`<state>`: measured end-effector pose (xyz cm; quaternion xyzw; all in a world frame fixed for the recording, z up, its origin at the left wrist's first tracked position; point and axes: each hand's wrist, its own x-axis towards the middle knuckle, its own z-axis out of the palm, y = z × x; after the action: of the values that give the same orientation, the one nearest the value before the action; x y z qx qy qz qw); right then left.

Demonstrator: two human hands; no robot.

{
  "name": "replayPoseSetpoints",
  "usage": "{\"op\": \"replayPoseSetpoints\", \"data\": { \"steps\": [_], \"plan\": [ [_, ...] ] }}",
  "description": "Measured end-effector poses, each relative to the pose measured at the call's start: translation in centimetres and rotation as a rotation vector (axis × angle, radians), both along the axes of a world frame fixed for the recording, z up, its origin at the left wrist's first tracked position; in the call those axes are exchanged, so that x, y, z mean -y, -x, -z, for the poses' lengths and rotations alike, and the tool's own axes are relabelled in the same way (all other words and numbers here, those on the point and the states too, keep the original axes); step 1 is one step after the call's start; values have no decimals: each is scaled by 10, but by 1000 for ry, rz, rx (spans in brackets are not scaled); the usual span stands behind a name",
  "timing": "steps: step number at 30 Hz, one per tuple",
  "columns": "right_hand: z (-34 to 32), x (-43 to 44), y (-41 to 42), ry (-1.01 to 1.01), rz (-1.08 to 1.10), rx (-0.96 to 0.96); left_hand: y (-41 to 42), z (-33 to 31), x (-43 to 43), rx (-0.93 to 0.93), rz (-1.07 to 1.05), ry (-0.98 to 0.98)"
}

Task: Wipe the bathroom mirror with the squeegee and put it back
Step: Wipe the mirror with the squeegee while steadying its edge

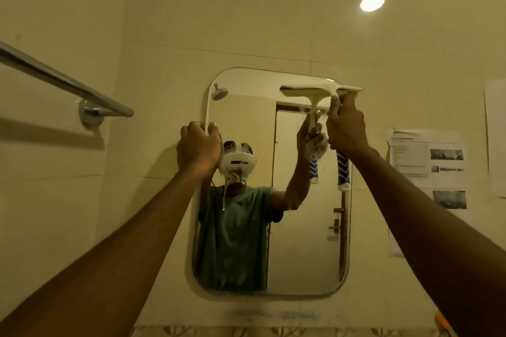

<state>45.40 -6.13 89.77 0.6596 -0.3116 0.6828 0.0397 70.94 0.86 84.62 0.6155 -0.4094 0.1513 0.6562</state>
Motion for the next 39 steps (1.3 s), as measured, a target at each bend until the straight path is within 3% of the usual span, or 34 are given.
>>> {"op": "replayPoseSetpoints", "data": {
  "steps": [5,12,22,30,39],
  "plan": [
    [2,-13,-3,-103,49,-79,-13,-4,18,13,-46,72],
    [81,-20,-8,-261,90,-102,-23,-6,15,183,-100,97],
    [-37,-28,8,-249,157,-134,-32,-17,16,196,-108,19],
    [59,-33,10,-409,157,-200,-32,-12,18,232,-107,89],
    [-51,-42,14,-319,203,-147,-29,-2,29,239,-149,228]
  ]
}}
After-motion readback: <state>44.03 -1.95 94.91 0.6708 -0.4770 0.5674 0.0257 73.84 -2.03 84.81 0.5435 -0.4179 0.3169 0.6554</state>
